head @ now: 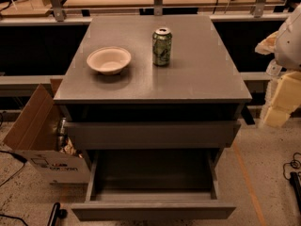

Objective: Close middle drawer

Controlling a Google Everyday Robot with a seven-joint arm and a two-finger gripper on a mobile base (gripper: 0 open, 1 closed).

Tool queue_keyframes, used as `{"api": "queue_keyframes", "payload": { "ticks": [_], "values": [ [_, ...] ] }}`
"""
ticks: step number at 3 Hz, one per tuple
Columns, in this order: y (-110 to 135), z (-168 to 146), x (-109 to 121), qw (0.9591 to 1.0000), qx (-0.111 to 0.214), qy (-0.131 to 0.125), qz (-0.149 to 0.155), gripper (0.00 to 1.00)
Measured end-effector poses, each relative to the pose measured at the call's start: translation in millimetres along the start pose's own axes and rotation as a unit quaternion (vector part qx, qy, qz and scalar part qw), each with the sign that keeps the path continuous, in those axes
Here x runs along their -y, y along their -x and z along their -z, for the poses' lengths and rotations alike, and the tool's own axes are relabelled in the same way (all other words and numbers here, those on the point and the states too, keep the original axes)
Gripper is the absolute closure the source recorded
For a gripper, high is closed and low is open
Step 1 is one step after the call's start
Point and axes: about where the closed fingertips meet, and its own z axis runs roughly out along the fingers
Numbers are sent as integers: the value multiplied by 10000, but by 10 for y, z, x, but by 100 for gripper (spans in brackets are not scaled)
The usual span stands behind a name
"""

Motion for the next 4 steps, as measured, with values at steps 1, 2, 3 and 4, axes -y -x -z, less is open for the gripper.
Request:
{"api": "queue_keyframes", "payload": {
  "ticks": [1, 2, 3, 4],
  "values": [
    [0, 0, 0, 10000, 0, 0, 0, 0],
    [14, -270, -121, 9995, 122, 288, -37, 0],
    [267, -810, -662, 9930, 889, 767, -100, 0],
    [419, -1072, -945, 9857, 1352, 936, -368, 0]
  ]
}}
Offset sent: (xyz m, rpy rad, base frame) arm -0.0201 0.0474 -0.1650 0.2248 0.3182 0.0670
